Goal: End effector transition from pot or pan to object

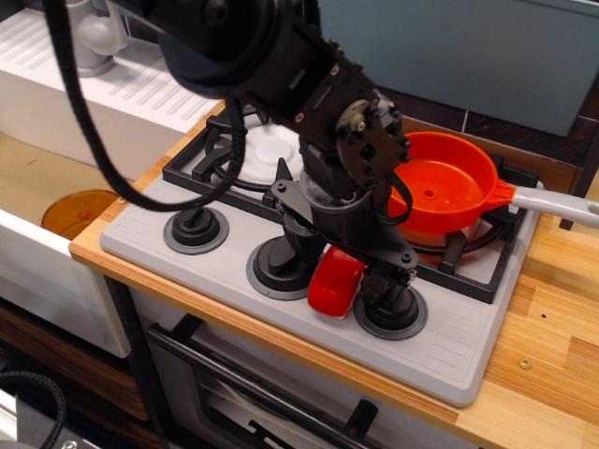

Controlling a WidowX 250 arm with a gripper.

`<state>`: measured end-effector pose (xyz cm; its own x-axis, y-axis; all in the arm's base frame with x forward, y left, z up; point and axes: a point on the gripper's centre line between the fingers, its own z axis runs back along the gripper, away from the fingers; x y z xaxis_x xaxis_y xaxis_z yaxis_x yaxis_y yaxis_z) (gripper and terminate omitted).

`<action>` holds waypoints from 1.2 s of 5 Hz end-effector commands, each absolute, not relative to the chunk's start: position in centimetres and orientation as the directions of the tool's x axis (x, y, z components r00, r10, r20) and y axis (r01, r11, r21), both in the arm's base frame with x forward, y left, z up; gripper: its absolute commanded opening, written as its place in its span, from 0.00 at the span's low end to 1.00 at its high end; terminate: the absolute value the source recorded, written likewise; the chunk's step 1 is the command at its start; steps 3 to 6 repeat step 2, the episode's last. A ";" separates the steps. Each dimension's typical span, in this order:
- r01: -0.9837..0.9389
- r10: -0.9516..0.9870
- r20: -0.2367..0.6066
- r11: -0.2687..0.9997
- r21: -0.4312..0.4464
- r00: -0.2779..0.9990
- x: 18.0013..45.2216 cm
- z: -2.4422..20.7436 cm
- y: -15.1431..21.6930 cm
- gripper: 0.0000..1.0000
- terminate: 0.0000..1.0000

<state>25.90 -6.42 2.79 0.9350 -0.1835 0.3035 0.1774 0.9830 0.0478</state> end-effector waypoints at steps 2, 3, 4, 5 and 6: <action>0.187 -0.194 0.278 0.981 0.052 0.941 25.7 1.9 -6.4 1.00 1.00; 0.187 -0.194 0.278 0.981 0.052 0.941 25.7 1.9 -6.4 1.00 1.00; 0.187 -0.194 0.278 0.981 0.052 0.941 25.7 1.9 -6.4 1.00 1.00; 0.187 -0.194 0.278 0.981 0.052 0.941 25.7 1.9 -6.4 1.00 1.00; 0.187 -0.194 0.278 0.981 0.052 0.941 25.7 1.9 -6.4 1.00 1.00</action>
